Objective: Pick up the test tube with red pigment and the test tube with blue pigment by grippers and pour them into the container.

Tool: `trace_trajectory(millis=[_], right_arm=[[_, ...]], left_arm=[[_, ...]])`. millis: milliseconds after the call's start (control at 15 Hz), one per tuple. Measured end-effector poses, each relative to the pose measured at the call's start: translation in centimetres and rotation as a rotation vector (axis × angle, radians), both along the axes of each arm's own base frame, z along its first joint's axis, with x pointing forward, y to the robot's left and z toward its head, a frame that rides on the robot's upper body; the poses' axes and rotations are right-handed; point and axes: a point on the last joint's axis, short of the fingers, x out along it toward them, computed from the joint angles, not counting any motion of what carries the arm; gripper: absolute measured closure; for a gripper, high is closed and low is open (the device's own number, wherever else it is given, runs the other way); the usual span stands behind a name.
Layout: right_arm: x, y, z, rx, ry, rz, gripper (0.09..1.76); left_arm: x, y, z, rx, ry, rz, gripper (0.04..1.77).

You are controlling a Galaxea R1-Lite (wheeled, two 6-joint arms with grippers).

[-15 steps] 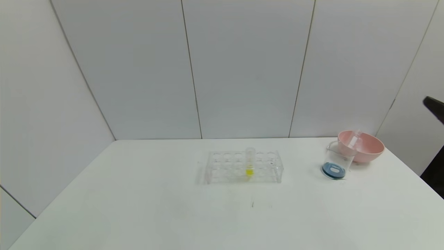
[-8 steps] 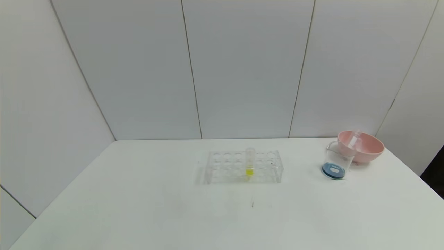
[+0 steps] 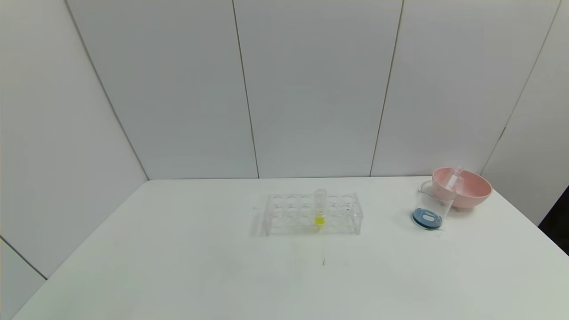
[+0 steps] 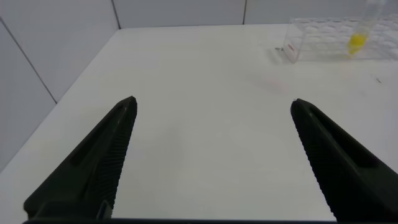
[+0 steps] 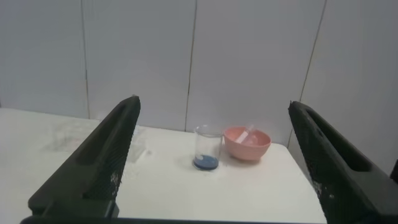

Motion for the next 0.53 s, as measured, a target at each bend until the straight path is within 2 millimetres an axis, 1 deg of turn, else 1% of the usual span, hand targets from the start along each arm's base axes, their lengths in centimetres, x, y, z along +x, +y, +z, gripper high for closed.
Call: trace_trajectory(millis=[133, 267, 333, 400, 467, 533], right_arm=[[1.4, 0.0, -2.9, -0.001, 0.07, -0.008, 0.15], [2.4, 0.0, -5.8, -0.007, 0.225, -0.014, 0.15], [2.6, -0.1, -6.8, -0.01, 0.302, -0.031, 0.15], [2.7, -0.2, -7.8, -0.012, 0.383, -0.072, 0.15], [2.8, -0.2, -8.2, -0.007, 0.418, -0.105, 0.15], [2.8, -0.2, -8.1, -0.005, 0.412, -0.107, 0.15]], left_arm=[[0.0, 0.0, 0.0, 0.0, 0.0, 0.0, 0.05], [0.0, 0.0, 0.0, 0.0, 0.0, 0.0, 0.05], [0.0, 0.0, 0.0, 0.0, 0.0, 0.0, 0.05], [0.0, 0.0, 0.0, 0.0, 0.0, 0.0, 0.05], [0.0, 0.0, 0.0, 0.0, 0.0, 0.0, 0.05], [0.0, 0.0, 0.0, 0.0, 0.0, 0.0, 0.05]])
